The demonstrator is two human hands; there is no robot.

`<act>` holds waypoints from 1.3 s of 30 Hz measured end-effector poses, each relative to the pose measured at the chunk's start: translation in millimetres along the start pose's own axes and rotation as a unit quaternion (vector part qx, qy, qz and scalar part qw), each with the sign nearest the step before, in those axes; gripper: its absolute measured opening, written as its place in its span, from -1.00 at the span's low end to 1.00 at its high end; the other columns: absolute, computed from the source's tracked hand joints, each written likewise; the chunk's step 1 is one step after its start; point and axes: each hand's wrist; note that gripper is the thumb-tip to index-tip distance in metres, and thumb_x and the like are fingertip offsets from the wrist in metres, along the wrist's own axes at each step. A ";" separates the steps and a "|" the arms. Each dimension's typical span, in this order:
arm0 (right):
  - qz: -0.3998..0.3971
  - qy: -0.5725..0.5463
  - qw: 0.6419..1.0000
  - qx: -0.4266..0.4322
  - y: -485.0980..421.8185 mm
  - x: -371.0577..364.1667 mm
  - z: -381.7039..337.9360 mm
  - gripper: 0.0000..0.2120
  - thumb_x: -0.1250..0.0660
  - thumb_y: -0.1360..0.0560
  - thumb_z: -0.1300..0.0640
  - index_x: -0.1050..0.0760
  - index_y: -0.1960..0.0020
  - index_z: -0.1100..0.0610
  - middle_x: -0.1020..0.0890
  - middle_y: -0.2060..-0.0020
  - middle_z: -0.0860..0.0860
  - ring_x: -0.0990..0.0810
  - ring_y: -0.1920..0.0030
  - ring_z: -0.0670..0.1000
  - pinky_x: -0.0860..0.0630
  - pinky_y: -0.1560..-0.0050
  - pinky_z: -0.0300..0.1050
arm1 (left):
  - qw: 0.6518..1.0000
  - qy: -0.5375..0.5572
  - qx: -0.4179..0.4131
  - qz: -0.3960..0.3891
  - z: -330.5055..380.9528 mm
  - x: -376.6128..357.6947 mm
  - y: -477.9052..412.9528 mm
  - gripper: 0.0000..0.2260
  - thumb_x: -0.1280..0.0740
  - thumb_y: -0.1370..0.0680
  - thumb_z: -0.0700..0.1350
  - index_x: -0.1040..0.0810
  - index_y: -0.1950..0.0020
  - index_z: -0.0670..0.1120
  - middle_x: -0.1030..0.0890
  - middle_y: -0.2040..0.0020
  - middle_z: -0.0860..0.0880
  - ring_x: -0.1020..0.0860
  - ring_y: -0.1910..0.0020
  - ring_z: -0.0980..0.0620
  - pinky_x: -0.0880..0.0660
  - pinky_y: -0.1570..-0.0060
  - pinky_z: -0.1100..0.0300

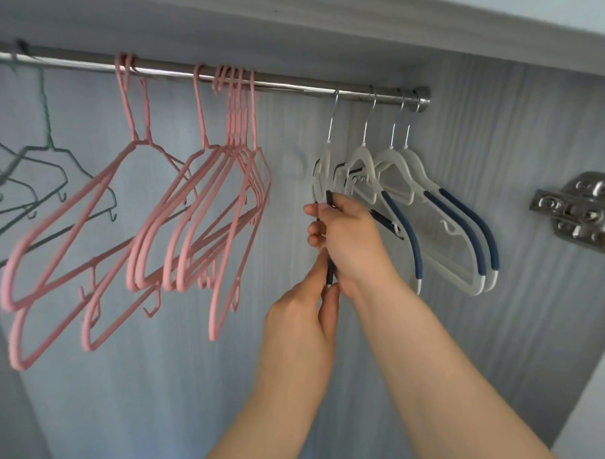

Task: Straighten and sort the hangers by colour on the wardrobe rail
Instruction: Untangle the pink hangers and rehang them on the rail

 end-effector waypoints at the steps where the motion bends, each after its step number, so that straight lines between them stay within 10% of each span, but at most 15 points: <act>1: 0.003 0.000 1.000 0.002 0.2 1.7 -0.3 -0.74 -0.04 -0.57 0.28 -0.40 0.17 0.04 -0.54 0.21 -0.07 -0.40 0.37 -0.11 -0.41 0.30 -0.28 | 1.000 0.001 -0.002 -0.004 0.6 -1.8 -0.2 -0.57 -0.11 -0.48 -0.05 -0.34 -0.37 0.11 -0.67 0.05 -0.04 -0.48 0.00 0.10 -0.45 0.07 0.20; 7: 0.006 0.051 0.999 -0.006 0.0 10.8 0.6 -0.81 -0.05 -0.58 0.22 -0.41 -0.09 0.14 -0.56 0.08 -0.04 -0.47 0.27 -0.10 -0.43 0.22 -0.31 | 1.000 -0.005 -0.007 -0.023 1.4 -9.3 3.8 -0.59 -0.16 -0.51 -0.05 -0.34 -0.37 0.05 -0.65 -0.01 -0.04 -0.42 -0.05 0.13 -0.37 0.03 0.41; 12: 0.051 0.375 0.905 0.196 23.7 7.3 -14.4 -0.41 -0.16 -0.56 0.06 0.00 -0.48 0.18 -0.14 -0.46 0.07 -0.11 -0.45 0.05 -0.03 -0.37 -0.25 | 0.998 -0.047 -0.033 0.014 -2.1 13.4 17.8 -0.62 -0.24 -0.45 0.06 -0.40 -0.26 0.04 -0.55 -0.09 0.07 -0.44 0.00 0.23 -0.36 -0.04 0.42; 15: -0.008 0.345 0.884 0.315 46.0 -14.1 -32.6 -0.51 -0.16 -0.55 0.18 -0.14 -0.45 0.17 -0.25 -0.41 0.05 -0.22 -0.40 -0.01 -0.06 -0.25 -0.42 | 0.977 -0.094 -0.089 0.172 -4.8 40.7 30.0 -0.75 -0.29 -0.44 -0.04 -0.45 -0.11 0.06 -0.46 0.04 0.11 -0.37 0.05 0.27 -0.35 0.06 0.39; 18: -0.111 0.278 0.930 0.215 40.1 -44.2 -23.4 -0.54 -0.13 -0.55 0.19 -0.15 -0.43 0.18 -0.29 -0.38 0.09 -0.30 -0.36 0.03 -0.20 -0.39 -0.20 | 0.954 -0.126 -0.099 0.252 -6.8 58.3 37.6 -0.75 -0.29 -0.44 -0.12 -0.45 -0.11 0.02 -0.44 -0.01 0.05 -0.35 -0.06 0.24 -0.30 -0.06 0.40; 25: -0.126 0.124 0.983 0.052 22.1 -78.7 19.9 -0.91 -0.10 -0.54 0.23 -0.35 -0.02 0.14 -0.49 0.18 0.00 -0.44 0.26 -0.08 -0.38 0.32 -0.37 | 0.978 -0.145 -0.014 0.148 -29.1 72.9 40.6 -0.57 -0.18 -0.46 -0.04 -0.29 -0.33 0.05 -0.37 -0.26 0.09 -0.27 -0.27 0.34 -0.12 -0.28 0.53; 34: 0.015 0.007 0.996 0.086 12.4 -56.0 21.1 -0.72 -0.04 -0.50 0.32 -0.42 0.25 0.06 -0.36 0.57 -0.17 -0.27 0.50 -0.12 -0.25 0.41 -0.21 | 0.991 -0.076 -0.062 0.086 -21.3 58.8 33.9 -0.66 -0.15 -0.53 -0.07 -0.40 -0.30 -0.02 -0.54 -0.11 0.23 -0.50 -0.07 0.41 -0.33 -0.05 0.60; 39: 0.024 -0.008 0.999 0.036 16.2 -26.6 8.5 -0.70 -0.01 -0.53 0.34 -0.40 0.24 0.08 -0.35 0.41 -0.04 -0.25 0.53 -0.10 -0.23 0.55 -0.31 | 0.994 -0.077 -0.071 0.030 -18.4 49.3 32.6 -0.65 -0.20 -0.50 -0.05 -0.41 -0.29 0.03 -0.61 -0.08 0.10 -0.55 0.03 0.24 -0.46 0.00 0.44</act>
Point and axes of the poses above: each hand's wrist, its own y-axis away from the middle knuckle, its own x-axis out of the back of the hand, z = x × y
